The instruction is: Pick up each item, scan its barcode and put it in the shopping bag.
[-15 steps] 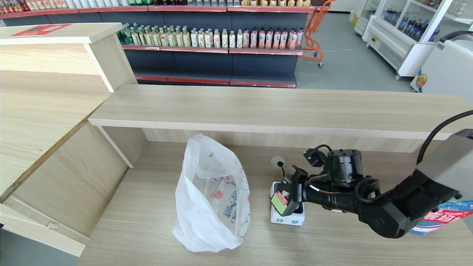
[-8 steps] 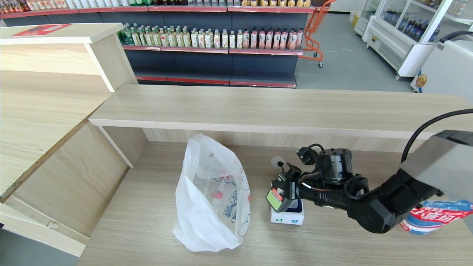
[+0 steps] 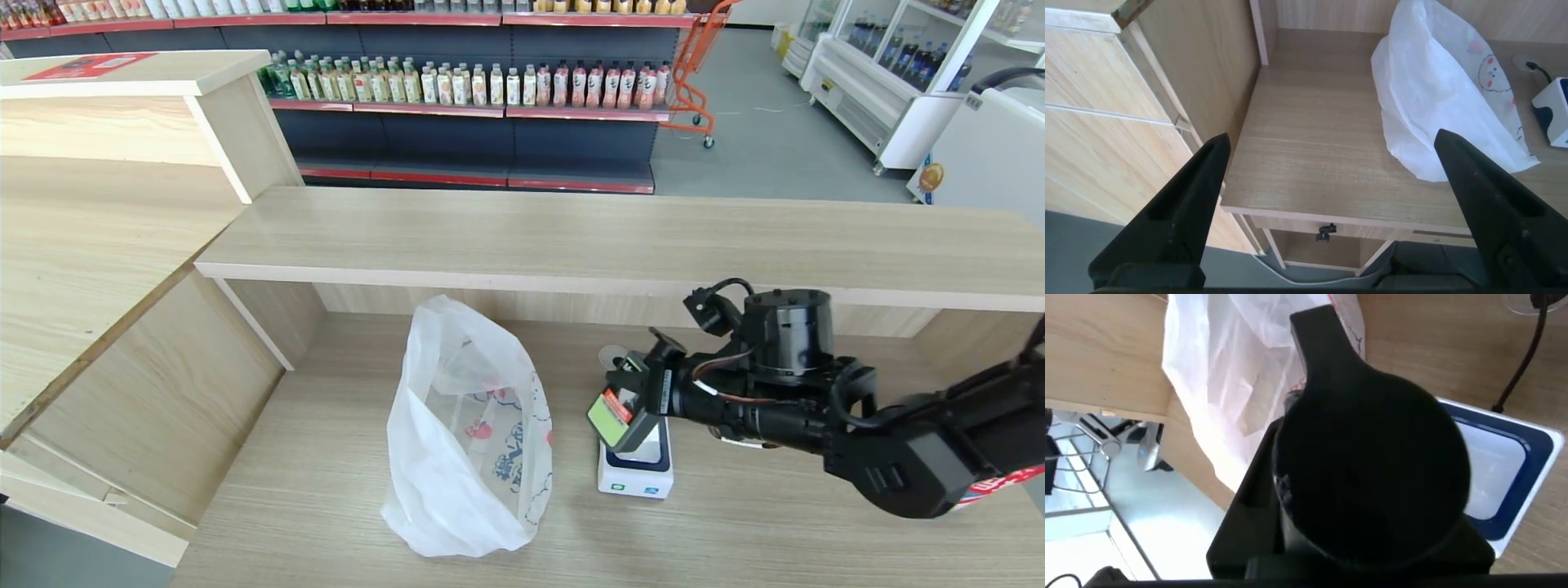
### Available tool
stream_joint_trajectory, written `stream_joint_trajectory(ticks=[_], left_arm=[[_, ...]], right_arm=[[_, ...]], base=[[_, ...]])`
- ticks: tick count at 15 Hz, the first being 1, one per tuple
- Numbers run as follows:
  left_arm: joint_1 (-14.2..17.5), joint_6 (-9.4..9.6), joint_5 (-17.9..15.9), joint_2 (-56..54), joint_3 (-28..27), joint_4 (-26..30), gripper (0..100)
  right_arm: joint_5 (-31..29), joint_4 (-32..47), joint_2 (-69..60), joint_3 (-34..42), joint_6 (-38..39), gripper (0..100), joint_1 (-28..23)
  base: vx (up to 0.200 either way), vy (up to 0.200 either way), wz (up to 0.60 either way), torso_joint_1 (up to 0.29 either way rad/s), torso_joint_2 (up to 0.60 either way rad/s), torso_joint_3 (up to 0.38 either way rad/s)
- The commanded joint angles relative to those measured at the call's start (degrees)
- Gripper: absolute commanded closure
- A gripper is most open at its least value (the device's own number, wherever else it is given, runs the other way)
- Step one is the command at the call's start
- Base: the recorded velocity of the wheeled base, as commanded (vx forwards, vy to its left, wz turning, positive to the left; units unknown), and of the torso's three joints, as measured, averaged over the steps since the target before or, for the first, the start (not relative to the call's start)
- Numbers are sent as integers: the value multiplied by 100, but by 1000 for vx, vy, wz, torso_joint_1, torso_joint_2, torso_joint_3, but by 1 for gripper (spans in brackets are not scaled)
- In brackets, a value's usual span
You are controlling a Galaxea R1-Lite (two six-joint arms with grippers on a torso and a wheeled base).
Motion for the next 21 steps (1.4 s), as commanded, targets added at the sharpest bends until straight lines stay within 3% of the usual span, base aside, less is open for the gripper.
stream_joint_trajectory(ticks=[1,6,8,12,15,21], left_arm=[[-6,-1,1,-2,0,0,0],[2,26,1,-2,0,0,0],[-6,-1,1,-2,0,0,0],[-6,-1,1,-2,0,0,0],[2,-1,1,-2,0,0,0],[2,8,1,-2,0,0,0]], right_arm=[[1,289,-1256,524,-364,100,81],[1,298,-1995,1342,-451,100,54],[1,307,-2100,1447,-451,100,45],[1,307,-2065,1474,-443,100,45],[10,316,-2021,1482,-434,100,45],[-17,325,-1590,1043,199,100,98]], base=[[0,0,0,0,0,0],[0,0,0,0,0,0],[0,0,0,0,0,0],[-200,0,0,13,6,-1],[0,0,0,0,0,0],[0,200,0,9,4,0]])
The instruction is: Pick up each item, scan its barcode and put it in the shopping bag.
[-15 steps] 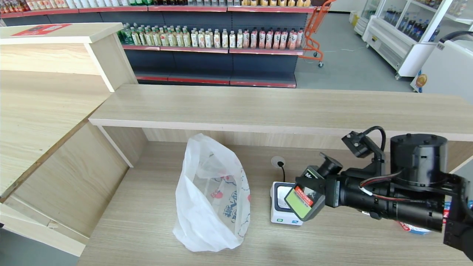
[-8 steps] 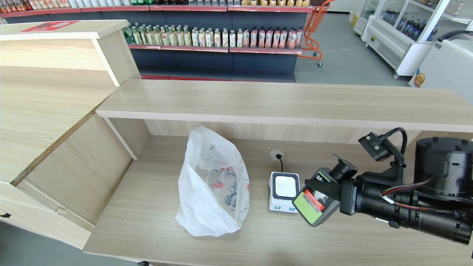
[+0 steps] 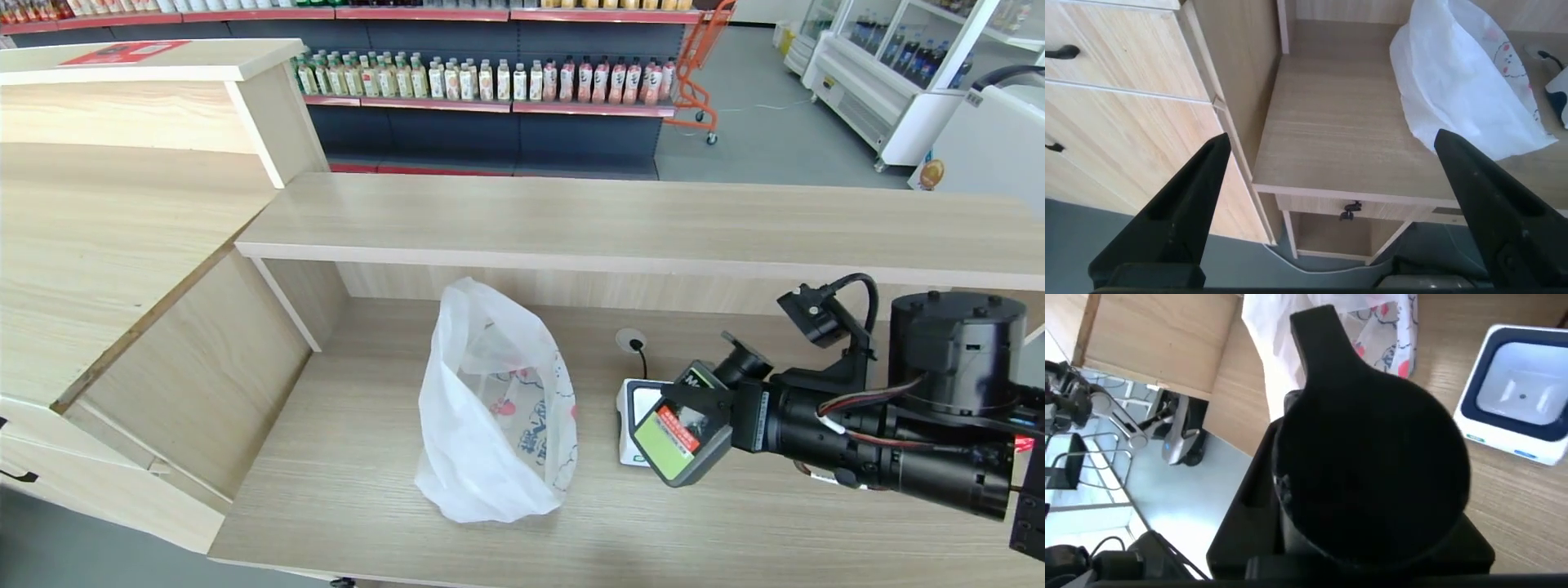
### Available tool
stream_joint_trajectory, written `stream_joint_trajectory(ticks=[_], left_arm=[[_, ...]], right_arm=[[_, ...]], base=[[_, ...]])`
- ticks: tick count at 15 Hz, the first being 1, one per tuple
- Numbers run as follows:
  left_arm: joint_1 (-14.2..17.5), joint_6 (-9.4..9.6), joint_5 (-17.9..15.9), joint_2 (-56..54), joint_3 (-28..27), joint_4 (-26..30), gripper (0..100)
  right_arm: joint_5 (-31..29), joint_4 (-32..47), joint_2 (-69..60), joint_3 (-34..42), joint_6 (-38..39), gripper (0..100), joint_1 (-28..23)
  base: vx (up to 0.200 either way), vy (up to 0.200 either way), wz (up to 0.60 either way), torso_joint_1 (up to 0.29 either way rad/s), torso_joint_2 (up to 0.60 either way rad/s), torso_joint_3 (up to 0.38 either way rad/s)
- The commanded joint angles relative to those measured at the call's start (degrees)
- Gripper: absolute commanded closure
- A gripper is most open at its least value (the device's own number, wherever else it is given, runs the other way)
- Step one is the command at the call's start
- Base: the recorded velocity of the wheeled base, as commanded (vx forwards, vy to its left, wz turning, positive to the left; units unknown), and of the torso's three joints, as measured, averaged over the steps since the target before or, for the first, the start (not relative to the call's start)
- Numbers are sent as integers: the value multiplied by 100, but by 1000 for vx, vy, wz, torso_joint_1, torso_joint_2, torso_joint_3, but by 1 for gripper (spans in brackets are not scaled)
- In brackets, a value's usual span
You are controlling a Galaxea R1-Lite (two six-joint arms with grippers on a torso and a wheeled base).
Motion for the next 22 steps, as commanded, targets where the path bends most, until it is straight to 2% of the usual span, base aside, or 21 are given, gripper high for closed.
stream_joint_trajectory(ticks=[1,2,4,6,9,13,17,19,21,22], left_arm=[[5,-22,0,-2,0,0,0],[5,-4,0,-2,0,0,0],[-4,-4,0,-2,0,0,0],[-4,-4,0,-2,0,0,0],[-4,-4,0,-2,0,0,0],[-4,-4,0,-2,0,0,0],[-4,-4,0,-2,0,0,0],[5,-4,0,-2,0,0,0],[-4,-4,0,-2,0,0,0],[-4,-4,0,-2,0,0,0]], right_arm=[[-51,21,318,-243,-10,100,48],[-95,39,389,-313,-54,100,100],[-332,171,846,-594,-960,100,100],[-605,144,1294,-902,-1364,100,127],[-508,100,1856,-1359,-1311,100,311],[-473,-269,2507,-1491,-1012,100,48],[-490,-260,3280,-2053,-1047,100,100],[-490,-269,3869,-2510,-1443,100,206],[-499,-286,4379,-3301,-1671,100,470],[-508,-286,4581,-3583,-2041,100,513]], base=[[0,0,0,0,0,0],[0,0,0,0,0,0],[0,0,0,0,0,0],[0,0,0,0,0,0],[0,0,0,0,0,0],[0,0,0,0,0,0],[0,0,0,0,0,0],[0,0,0,0,0,0],[0,0,0,0,0,0],[0,0,0,0,0,0]])
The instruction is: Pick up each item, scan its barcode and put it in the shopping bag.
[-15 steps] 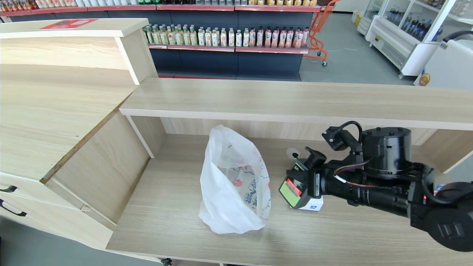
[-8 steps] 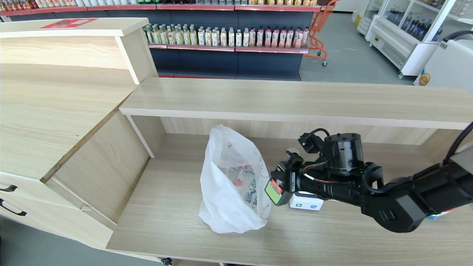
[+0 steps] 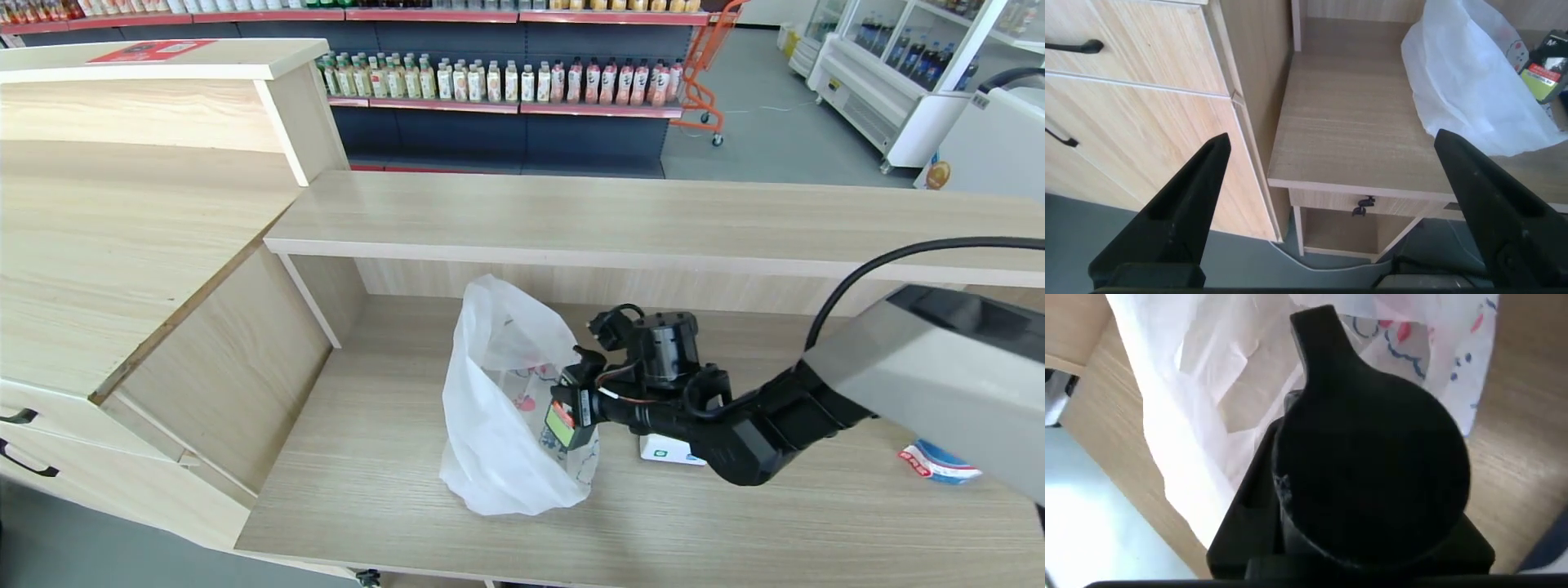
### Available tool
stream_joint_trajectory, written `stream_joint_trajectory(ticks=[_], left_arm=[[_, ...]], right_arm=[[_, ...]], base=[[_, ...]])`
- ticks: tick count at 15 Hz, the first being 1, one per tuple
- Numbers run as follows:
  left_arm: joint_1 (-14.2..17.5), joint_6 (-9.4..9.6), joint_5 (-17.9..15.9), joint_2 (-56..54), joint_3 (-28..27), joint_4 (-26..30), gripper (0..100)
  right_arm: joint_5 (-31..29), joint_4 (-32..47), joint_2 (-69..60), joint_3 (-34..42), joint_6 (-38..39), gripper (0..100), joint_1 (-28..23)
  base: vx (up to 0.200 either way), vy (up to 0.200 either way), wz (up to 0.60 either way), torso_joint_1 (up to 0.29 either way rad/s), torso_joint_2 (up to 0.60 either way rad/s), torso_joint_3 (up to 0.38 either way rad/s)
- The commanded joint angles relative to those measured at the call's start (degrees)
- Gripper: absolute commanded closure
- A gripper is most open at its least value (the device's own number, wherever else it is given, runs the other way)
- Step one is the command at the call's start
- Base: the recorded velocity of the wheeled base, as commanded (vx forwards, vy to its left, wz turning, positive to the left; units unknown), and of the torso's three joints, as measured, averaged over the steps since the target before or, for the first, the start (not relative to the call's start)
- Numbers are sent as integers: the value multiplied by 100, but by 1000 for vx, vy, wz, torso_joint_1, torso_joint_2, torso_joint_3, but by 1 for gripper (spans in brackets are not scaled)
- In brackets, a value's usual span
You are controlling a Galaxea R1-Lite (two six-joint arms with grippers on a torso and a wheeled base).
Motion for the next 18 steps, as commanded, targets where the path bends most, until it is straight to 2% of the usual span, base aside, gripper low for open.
stream_joint_trajectory(ticks=[1,5,9,10,13,14,18], left_arm=[[5,-1,1,-2,0,0,0],[5,-9,1,-2,0,0,0],[-4,-1,1,-2,0,0,0],[-4,-1,1,-2,0,0,0],[5,-1,1,-2,0,0,0],[-4,-1,1,-2,0,0,0],[-4,-1,1,-2,0,0,0]], right_arm=[[-14,4,838,-793,-772,100,172],[3,-84,1243,-1232,-2072,100,164],[3,-330,1427,-1355,-2187,100,181],[3,-339,1418,-1355,-2152,0,172],[21,-357,1243,-1285,-1659,0,137],[30,-348,953,-1074,-798,0,120],[144,171,-137,-424,1461,0,-241]], base=[[0,0,0,0,0,0],[0,0,0,0,0,0],[0,0,0,0,0,0],[0,0,0,0,0,0],[0,0,0,0,0,0],[0,0,0,0,0,0],[0,0,0,0,0,0]])
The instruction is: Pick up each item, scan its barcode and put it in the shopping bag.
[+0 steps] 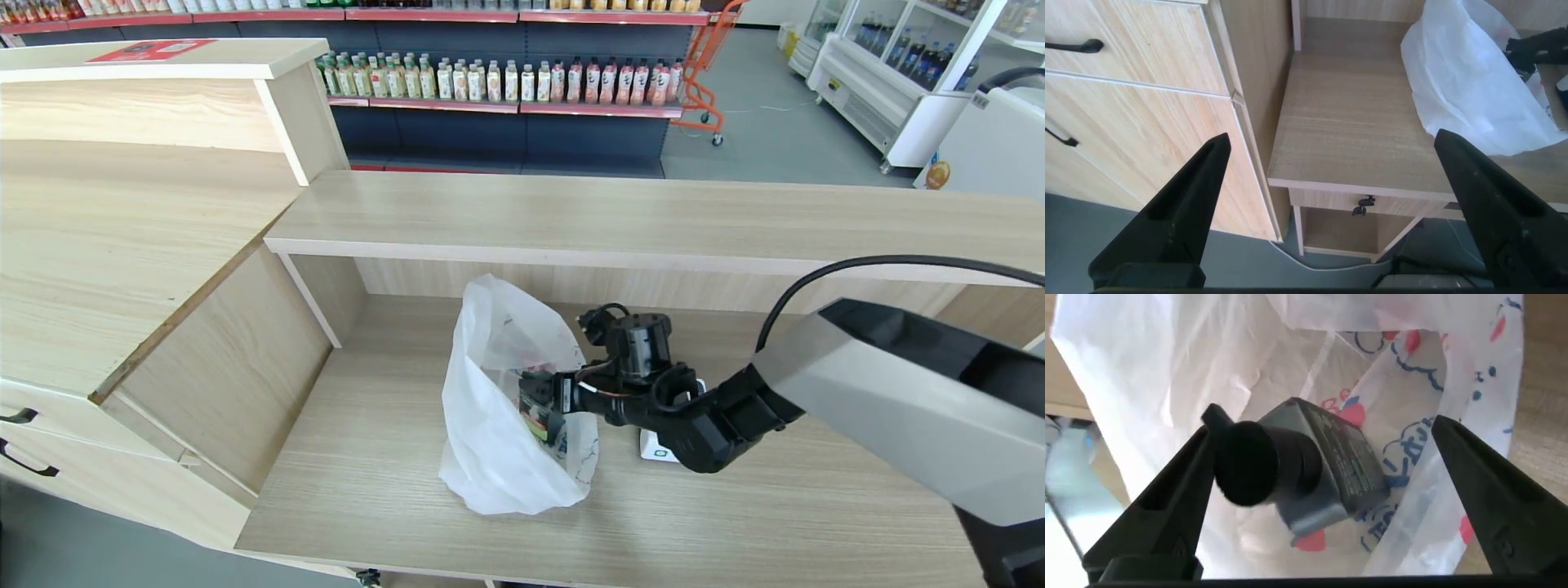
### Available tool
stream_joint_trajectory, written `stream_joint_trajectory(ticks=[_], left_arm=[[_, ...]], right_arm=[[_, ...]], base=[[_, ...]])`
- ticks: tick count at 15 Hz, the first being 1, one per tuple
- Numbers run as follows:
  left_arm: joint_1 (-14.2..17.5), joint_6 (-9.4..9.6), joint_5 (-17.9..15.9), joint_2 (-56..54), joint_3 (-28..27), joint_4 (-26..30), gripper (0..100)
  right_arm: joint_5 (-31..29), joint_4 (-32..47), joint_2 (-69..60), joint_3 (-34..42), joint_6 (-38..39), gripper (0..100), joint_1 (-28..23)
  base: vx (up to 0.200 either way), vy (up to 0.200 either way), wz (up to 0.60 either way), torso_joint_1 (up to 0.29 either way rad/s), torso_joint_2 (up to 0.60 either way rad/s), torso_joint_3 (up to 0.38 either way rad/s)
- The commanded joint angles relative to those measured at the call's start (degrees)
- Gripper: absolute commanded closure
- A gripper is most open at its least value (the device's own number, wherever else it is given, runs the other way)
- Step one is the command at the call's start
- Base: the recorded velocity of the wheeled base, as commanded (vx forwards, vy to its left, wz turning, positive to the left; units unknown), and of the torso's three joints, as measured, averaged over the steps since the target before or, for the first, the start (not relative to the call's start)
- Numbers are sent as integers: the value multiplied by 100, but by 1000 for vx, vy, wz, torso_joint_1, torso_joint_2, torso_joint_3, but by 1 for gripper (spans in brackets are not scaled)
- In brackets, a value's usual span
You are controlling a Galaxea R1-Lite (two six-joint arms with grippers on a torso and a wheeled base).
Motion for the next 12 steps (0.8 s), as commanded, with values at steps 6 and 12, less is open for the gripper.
stream_joint_trajectory(ticks=[6,12], left_arm=[[-4,2,1,-2,0,0,0],[5,2,1,-2,0,0,0]], right_arm=[[667,1211,-2893,1682,1772,0,-954],[658,3180,-5381,2289,1324,0,-2730]], base=[[0,0,0,0,0,0],[0,0,0,0,0,0]])
